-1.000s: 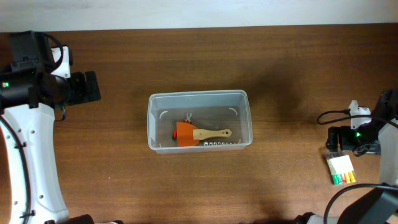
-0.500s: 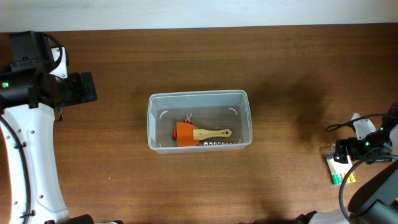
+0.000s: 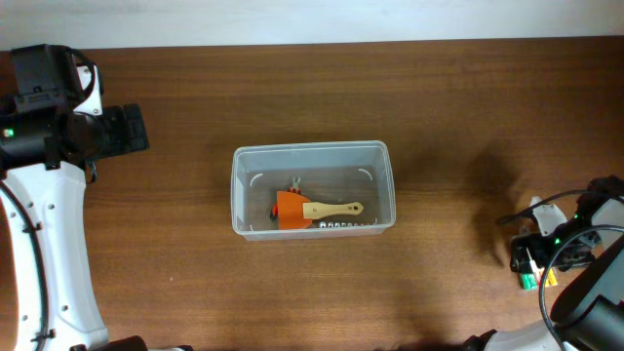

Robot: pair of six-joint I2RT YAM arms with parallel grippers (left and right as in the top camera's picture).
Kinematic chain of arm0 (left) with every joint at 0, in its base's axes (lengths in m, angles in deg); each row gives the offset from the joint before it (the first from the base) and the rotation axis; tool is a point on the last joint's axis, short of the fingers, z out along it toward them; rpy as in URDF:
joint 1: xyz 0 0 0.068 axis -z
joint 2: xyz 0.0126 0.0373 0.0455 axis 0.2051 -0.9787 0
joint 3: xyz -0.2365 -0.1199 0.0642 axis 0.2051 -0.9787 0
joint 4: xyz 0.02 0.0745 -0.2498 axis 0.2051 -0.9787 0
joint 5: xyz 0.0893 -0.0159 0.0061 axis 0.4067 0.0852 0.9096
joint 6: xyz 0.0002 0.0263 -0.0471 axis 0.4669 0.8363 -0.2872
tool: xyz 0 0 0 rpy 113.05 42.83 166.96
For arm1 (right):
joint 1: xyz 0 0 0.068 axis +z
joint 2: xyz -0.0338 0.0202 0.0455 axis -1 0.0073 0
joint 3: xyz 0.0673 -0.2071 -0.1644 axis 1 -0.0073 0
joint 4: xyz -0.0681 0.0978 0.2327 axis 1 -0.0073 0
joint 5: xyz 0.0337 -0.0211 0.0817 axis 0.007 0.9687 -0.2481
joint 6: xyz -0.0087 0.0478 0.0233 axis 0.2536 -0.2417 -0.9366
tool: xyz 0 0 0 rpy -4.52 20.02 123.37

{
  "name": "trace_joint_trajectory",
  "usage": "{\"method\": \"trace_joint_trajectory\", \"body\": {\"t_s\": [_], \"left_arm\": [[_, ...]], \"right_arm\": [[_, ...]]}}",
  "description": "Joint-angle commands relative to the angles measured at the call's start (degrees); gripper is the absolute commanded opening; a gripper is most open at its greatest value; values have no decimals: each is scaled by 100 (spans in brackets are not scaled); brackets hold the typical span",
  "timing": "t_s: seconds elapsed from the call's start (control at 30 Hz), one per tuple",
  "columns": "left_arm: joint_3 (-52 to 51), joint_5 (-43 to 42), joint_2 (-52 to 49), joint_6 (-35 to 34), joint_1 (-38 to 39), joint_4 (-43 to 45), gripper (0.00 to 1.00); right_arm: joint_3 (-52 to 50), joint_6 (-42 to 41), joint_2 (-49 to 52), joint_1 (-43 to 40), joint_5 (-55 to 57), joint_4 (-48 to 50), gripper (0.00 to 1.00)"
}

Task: Pack container
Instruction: 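Grasp the clear screwdriver set case by its top with the right gripper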

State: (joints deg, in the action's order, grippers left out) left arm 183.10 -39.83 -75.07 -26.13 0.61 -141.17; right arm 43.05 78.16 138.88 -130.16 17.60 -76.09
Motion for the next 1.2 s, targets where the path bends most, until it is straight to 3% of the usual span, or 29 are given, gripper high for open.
{"method": "trace_joint_trajectory", "body": {"t_s": [0.0,0.93,1.17], "left_arm": [[-17,70,72,48,9,26,99],[-17,157,72,52,7,-129,99],[-17,155,72,52,9,-133,99]], "right_arm": [[-203,92,39,79,243,223,99],[-208,109,39,269,15,765,95],[-208,107,39,271,9,732,80]]}}
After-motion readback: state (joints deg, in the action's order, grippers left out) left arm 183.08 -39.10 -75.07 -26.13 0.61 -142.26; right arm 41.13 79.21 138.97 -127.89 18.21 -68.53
